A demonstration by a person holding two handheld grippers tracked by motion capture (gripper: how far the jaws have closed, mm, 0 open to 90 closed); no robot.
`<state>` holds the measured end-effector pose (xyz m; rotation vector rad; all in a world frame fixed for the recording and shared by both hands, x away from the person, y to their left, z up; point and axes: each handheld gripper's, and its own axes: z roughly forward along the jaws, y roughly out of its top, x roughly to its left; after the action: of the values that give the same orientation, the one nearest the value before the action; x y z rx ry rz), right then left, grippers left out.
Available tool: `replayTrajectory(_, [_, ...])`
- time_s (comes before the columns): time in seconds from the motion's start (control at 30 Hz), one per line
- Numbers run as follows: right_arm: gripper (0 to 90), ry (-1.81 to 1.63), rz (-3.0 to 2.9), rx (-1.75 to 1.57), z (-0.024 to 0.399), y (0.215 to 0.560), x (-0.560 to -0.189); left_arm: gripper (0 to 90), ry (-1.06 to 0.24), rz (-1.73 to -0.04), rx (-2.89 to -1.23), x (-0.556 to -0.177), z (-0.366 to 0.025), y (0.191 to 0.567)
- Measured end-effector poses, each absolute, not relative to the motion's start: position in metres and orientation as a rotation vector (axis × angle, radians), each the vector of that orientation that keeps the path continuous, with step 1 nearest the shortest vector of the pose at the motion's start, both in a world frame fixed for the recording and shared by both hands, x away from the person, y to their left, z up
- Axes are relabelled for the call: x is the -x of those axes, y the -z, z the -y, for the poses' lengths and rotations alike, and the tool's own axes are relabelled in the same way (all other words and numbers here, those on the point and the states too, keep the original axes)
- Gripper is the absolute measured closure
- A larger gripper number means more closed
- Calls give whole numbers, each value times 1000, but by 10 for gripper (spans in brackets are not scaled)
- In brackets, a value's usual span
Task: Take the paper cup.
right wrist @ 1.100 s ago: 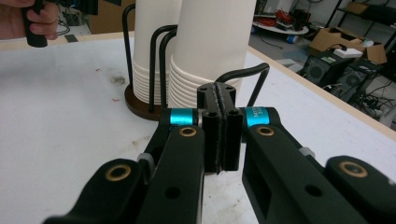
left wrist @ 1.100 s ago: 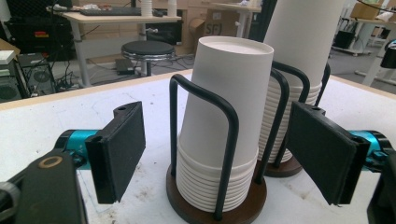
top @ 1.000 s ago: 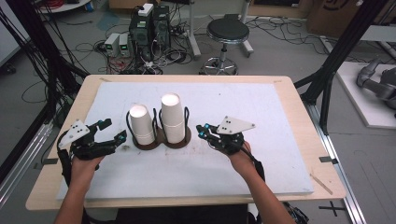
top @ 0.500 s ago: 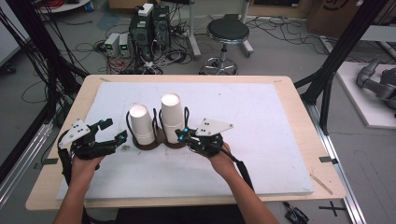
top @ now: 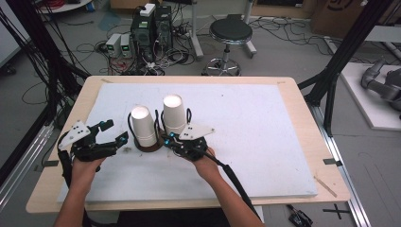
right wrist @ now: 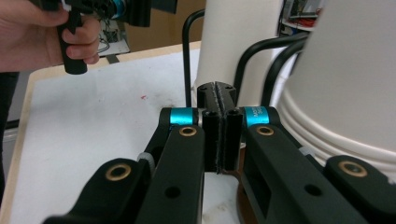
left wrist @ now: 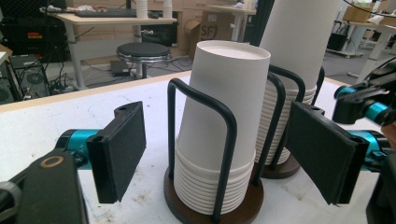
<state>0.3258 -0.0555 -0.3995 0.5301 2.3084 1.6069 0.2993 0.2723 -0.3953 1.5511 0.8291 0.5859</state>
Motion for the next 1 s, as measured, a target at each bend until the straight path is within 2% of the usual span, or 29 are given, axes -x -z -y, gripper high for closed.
replayTrajectory(0.4, [900, -1564, -2349, -543, 24, 413, -330, 204, -595, -831, -1542, -299, -274, 394])
replayTrajectory(1.0, [900, -1534, -2371, -640, -1, 432, -337, 205, -598, -828, -1548, -300, -274, 393])
